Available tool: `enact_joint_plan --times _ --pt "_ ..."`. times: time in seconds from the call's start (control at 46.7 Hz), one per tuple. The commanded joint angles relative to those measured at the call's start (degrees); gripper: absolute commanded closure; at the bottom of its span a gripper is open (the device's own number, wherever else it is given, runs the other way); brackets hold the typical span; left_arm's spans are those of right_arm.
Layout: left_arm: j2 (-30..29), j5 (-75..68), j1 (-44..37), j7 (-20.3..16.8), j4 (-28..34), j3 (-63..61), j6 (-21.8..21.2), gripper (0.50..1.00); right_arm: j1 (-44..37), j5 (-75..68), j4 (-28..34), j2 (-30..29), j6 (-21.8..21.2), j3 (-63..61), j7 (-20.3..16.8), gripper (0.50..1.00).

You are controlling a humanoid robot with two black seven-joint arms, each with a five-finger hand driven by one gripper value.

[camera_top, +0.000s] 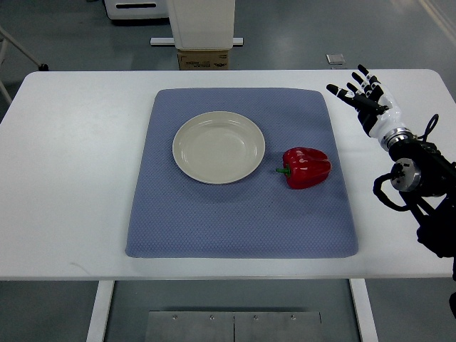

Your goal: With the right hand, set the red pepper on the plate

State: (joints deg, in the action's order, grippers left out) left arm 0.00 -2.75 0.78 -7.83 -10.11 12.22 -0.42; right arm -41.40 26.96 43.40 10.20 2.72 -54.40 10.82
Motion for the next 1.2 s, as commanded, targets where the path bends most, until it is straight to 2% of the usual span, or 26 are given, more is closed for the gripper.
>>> enact_joint_plan --times 0.0,0.856,1.177 --pt "0.0 -0.07 0.01 0.0 -0.09 -0.09 0.24 0.5 0.0 0.02 0.01 0.0 0.0 0.08 0.08 0.5" --pt "0.0 0.11 -0.08 0.0 0.0 0.0 -0.11 0.5 0.18 0.02 0.01 -0.18 -0.17 0.08 0.0 0.5" --pt "0.0 0.11 -0.08 0.0 0.0 0.0 -0.11 0.5 -0.09 0.02 0.01 -0.18 -3.25 1.05 -0.44 0.5"
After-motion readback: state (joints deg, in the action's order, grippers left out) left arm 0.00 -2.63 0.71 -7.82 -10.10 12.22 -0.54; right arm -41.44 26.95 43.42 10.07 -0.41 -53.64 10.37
